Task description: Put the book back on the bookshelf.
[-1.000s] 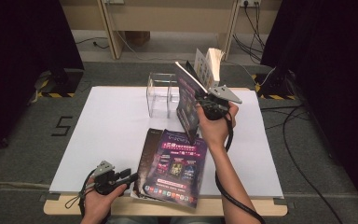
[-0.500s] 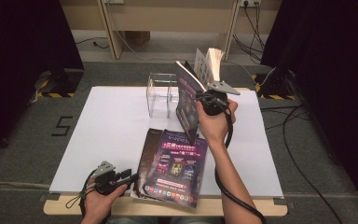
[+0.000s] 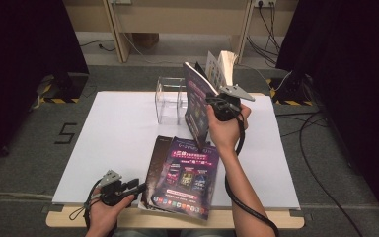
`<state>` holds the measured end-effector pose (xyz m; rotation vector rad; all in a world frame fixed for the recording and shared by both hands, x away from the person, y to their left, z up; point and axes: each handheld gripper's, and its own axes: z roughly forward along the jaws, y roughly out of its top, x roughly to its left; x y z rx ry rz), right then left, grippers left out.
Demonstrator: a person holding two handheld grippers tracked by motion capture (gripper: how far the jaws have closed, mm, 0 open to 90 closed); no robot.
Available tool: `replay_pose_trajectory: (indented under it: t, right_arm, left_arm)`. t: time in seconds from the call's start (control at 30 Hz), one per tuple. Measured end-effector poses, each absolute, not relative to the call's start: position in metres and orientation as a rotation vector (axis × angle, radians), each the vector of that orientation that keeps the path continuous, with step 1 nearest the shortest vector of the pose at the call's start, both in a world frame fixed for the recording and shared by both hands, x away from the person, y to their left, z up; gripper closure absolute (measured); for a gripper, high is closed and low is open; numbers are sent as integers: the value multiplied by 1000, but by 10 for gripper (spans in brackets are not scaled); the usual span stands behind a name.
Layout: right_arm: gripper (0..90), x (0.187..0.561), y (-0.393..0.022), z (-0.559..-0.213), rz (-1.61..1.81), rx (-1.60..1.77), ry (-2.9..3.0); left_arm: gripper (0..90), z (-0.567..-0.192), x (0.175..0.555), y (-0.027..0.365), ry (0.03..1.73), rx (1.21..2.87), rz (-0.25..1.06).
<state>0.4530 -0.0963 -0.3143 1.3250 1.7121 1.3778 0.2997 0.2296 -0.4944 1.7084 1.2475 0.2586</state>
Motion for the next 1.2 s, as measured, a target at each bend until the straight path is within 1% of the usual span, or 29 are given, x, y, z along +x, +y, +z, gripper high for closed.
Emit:
replay_pose_trajectory:
  t: [0.33, 1.2]
  right_arm:
    - [845, 453, -95, -308, 1386, 1309, 1660]
    - [845, 468, -83, -304, 1395, 1290, 1577]
  left_arm:
    - [571, -494, 299, 230, 1247, 1706, 264]
    - [573, -495, 299, 230, 1249, 1708, 264]
